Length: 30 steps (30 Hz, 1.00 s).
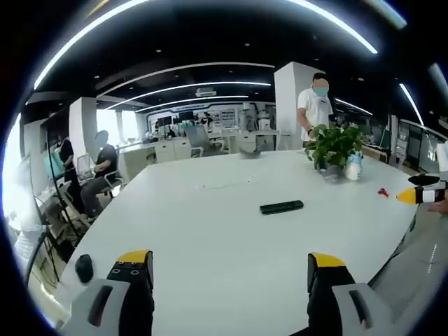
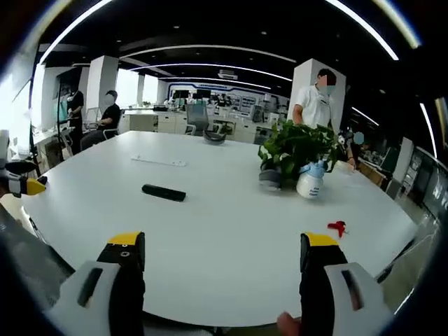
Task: Press the specified remote control buttons in sequence, fully releasing each button before pressing the next.
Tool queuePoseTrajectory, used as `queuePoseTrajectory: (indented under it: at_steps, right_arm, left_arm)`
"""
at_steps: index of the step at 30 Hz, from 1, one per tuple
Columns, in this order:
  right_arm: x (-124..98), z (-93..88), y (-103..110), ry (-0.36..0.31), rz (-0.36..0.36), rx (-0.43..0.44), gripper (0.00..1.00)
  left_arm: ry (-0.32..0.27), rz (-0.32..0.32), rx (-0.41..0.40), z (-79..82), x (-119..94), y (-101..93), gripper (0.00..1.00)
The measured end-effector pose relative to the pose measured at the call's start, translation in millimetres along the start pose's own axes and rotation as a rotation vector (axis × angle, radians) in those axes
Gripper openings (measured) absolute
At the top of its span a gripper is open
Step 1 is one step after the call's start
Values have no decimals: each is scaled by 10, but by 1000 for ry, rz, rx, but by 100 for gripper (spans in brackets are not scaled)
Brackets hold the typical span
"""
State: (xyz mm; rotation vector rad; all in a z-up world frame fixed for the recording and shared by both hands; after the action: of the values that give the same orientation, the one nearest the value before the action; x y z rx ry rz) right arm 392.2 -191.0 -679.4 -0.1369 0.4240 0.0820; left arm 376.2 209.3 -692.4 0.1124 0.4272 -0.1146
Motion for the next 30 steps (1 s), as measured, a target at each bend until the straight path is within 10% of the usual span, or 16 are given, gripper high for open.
queuePoseTrajectory:
  at_steps: [30]
  right_arm:
    - [23, -2, 37, -5, 23, -11, 91]
  left_arm:
    - [22, -3, 3, -6, 2, -20, 94]
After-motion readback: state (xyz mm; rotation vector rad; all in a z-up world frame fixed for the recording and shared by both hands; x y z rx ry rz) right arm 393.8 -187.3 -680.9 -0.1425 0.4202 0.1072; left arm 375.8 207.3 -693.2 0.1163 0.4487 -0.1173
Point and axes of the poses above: the point that each gripper's makers call its tool centre point, and the gripper's own axes: x roughly forward along the fingers, y roughly to its left, z roughly out of its top, the point moved 5 cm from there along -x, roughly backward along the fingers, and after that the axes turned 2 degrees about x, right-handed, at the moved point
